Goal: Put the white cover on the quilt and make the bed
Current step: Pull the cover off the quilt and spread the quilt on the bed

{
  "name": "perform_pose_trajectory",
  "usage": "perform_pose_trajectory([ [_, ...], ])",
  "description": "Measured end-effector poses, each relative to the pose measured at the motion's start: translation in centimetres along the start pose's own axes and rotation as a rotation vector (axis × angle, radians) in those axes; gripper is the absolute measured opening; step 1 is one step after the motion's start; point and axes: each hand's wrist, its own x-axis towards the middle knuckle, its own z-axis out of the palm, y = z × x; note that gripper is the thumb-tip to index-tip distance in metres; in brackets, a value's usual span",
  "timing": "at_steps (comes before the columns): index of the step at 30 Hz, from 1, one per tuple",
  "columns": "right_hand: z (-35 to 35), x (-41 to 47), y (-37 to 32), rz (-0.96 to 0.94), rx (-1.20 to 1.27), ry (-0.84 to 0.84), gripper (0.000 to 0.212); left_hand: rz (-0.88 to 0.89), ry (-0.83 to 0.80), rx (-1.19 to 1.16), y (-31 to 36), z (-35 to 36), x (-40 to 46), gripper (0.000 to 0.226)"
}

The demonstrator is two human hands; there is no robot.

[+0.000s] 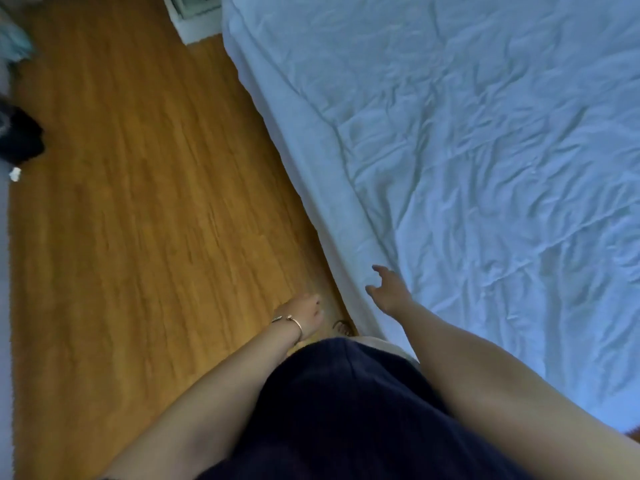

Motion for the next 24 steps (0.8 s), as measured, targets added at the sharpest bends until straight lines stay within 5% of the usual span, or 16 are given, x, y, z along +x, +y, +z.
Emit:
perform_pose_trajectory([
  [5,-5.3,4.7,-3.8,0.023,0.047,0.125,0.060,0.202,0.024,0.073,4.6,-7.8,9.7,0.038],
  [10,-7.6,9.4,-4.5,0.243,0.164,0.179,0.091,0.571,0.112,0.554,7.8,-15.5,19.5,0.045],
  [16,-6.8,15.8,-6.3,0.521,-0.016,0.163,0.107,0.857,0.137,0.979,10.4,-22.4,32.5,0.088],
  [21,-7.4,19.2,-8.2,0.655,-0.236,0.431,0.054,1.137,0.085,1.134,11.6,-25.0,39.8,0.070],
  [24,-7.8,18.9,-8.7,0.653,-0.154,0.525,0.055,1.336,0.188,1.006,12.8,-25.1,41.4,0.048],
])
